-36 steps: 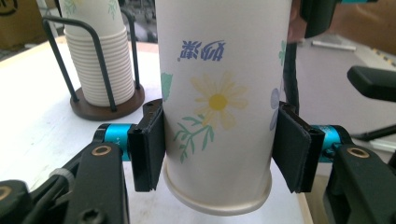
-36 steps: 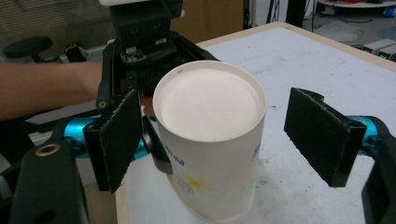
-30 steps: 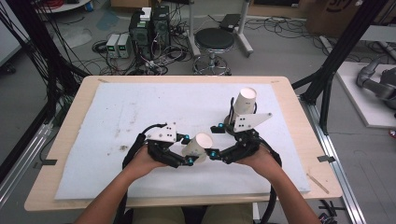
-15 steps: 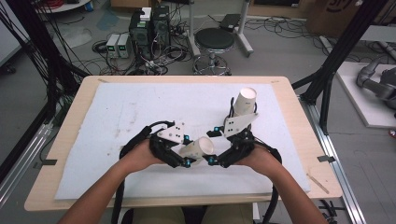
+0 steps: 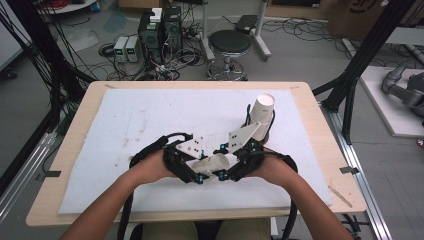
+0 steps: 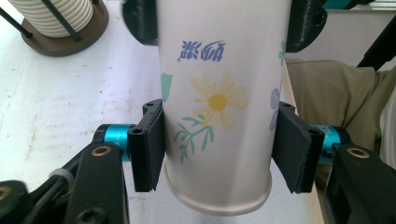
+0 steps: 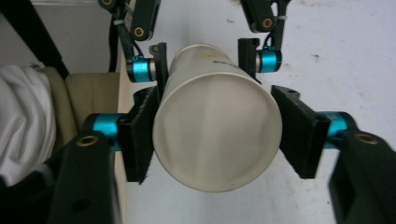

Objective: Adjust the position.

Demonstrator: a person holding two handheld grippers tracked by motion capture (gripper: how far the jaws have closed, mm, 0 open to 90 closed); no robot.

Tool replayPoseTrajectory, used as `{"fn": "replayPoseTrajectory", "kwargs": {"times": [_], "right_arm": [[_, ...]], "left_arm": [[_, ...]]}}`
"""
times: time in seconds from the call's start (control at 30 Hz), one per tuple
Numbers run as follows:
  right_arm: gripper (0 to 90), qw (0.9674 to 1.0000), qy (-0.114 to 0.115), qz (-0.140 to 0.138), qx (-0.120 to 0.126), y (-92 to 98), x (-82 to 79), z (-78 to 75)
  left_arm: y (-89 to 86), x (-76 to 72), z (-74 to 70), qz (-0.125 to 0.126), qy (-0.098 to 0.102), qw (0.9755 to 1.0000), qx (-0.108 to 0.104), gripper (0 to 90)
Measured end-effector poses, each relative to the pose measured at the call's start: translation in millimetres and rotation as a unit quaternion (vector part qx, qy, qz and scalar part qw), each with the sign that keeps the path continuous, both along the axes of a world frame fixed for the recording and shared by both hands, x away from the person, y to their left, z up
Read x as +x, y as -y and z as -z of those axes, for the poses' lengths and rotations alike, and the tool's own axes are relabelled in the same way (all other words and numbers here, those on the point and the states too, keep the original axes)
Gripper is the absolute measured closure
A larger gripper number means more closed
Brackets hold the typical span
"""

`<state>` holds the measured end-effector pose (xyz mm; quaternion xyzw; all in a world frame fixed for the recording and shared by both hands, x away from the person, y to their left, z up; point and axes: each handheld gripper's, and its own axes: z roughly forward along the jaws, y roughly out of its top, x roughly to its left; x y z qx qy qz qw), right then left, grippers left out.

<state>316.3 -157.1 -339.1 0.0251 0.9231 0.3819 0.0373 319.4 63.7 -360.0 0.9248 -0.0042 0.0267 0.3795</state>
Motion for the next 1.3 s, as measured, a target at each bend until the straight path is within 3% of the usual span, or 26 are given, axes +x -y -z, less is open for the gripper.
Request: {"fn": "replayPoseTrajectory", "kwargs": {"times": [0.1, 0.13, 0.17, 0.2, 0.23, 0.27, 0.3, 0.33, 0.37, 0.43, 0.47, 0.5, 0.53, 0.6, 0.63, 0.67, 0.7, 0.73, 0.83, 0.87, 0.9, 0.93, 1.03, 1.13, 1.23, 1.3], "right_arm": [[37.6, 1.0000, -0.007, 0.001, -0.005, 0.1, 0.6, -0.2], [37.6, 0.9999, -0.009, 0.002, -0.007, 0.5, 0.8, 0.0], [37.5, 0.9999, -0.007, 0.004, -0.007, 1.2, 1.2, 0.2], [37.5, 0.9999, -0.008, 0.006, -0.006, 2.2, 1.5, 0.4], [37.4, 0.9999, -0.010, 0.007, -0.003, 3.7, 1.8, 0.5], [37.4, 0.9999, -0.012, 0.009, 0.003, 5.5, 2.1, 1.0], [37.4, 0.9999, -0.012, 0.009, 0.003, 5.5, 2.1, 1.0], [37.4, 0.9997, -0.013, 0.014, 0.012, 10.0, 2.4, 2.1], [37.4, 0.9997, -0.013, 0.014, 0.012, 10.0, 2.4, 2.1], [37.3, 0.9990, -0.018, 0.026, 0.030, 18.7, 2.5, 4.9], [37.3, 0.9987, -0.021, 0.030, 0.037, 21.6, 2.3, 5.8], [37.3, 0.9987, -0.021, 0.030, 0.037, 21.6, 2.3, 5.8], [37.3, 0.9975, -0.024, 0.036, 0.056, 27.1, 1.7, 7.5], [37.3, 0.9969, -0.023, 0.039, 0.064, 29.9, 1.0, 8.1], [37.3, 0.9951, -0.023, 0.044, 0.086, 35.4, -0.9, 10.0], [37.3, 0.9939, -0.023, 0.047, 0.097, 38.3, -2.0, 11.1], [37.3, 0.9939, -0.023, 0.047, 0.097, 38.3, -2.0, 11.1], [37.3, 0.9909, -0.028, 0.056, 0.119, 44.7, -4.7, 13.8], [37.3, 0.9876, -0.028, 0.063, 0.141, 50.7, -7.1, 17.7], [37.4, 0.9840, -0.027, 0.066, 0.163, 56.8, -9.5, 23.8], [37.4, 0.9840, -0.027, 0.066, 0.163, 56.8, -9.5, 23.8], [37.4, 0.9798, -0.031, 0.073, 0.183, 61.5, -11.2, 32.1], [37.4, 0.9773, -0.034, 0.077, 0.194, 64.6, -13.2, 39.4], [37.4, 0.9704, -0.035, 0.081, 0.225, 69.2, -16.7, 47.7], [37.4, 0.9686, -0.035, 0.080, 0.233, 70.6, -17.2, 48.9], [37.4, 0.9683, -0.035, 0.078, 0.235, 71.2, -18.3, 48.0]], "left_arm": [[-0.7, -0.4, 1.3, -0.003, 0.001, 1.0000, -0.004, 36.7], [-2.7, -1.0, 3.9, -0.010, 0.004, 0.9997, -0.023, 33.8], [-2.7, -1.0, 3.9, -0.010, 0.004, 0.9997, -0.023, 29.8], [-6.5, -0.5, 6.5, -0.025, 0.001, 0.9984, -0.051, 23.7], [-6.5, -0.5, 6.5, -0.025, 0.001, 0.9984, -0.051, 18.0], [-12.0, -0.4, 9.3, -0.044, -0.005, 0.9956, -0.082, 16.2], [-12.0, -0.4, 9.3, -0.044, -0.005, 0.9956, -0.082, 17.2], [-18.8, -1.2, 12.4, -0.060, -0.014, 0.9911, -0.117, 17.0], [-18.8, -1.2, 12.4, -0.060, -0.014, 0.9911, -0.117, 16.9], [-25.6, -2.0, 16.1, -0.071, -0.020, 0.9861, -0.149, 16.9], [-31.6, -2.6, 19.4, -0.082, -0.028, 0.9803, -0.178, 17.0], [-31.6, -2.6, 19.4, -0.082, -0.028, 0.9803, -0.178, 17.1], [-34.1, -2.9, 21.0, -0.086, -0.033, 0.9768, -0.194, 17.0], [-38.9, -3.5, 22.8, -0.093, -0.033, 0.9721, -0.212, 16.9], [-40.7, -3.9, 23.5, -0.098, -0.034, 0.9691, -0.224, 16.9], [-45.1, -4.2, 24.2, -0.100, -0.037, 0.9626, -0.249, 16.9], [-45.1, -4.2, 24.2, -0.100, -0.037, 0.9626, -0.249, 16.9], [-47.7, -5.0, 24.4, -0.104, -0.035, 0.9582, -0.264, 17.0], [-48.9, -5.5, 24.7, -0.106, -0.037, 0.9561, -0.271, 17.0], [-48.7, -6.0, 25.0, -0.106, -0.037, 0.9557, -0.272, 17.2], [-48.6, -6.4, 25.2, -0.107, -0.034, 0.9568, -0.268, 17.2], [-47.8, -6.9, 26.3, -0.105, -0.034, 0.9571, -0.268, 17.2], [-47.1, -7.4, 27.3, -0.103, -0.034, 0.9576, -0.267, 17.2], [-45.1, -7.8, 29.9, -0.102, -0.035, 0.9582, -0.265, 17.3], [-44.2, -8.0, 31.5, -0.096, -0.038, 0.9586, -0.265, 19.2], [-42.9, -8.2, 32.8, -0.097, -0.039, 0.9574, -0.269, 19.2]]}}
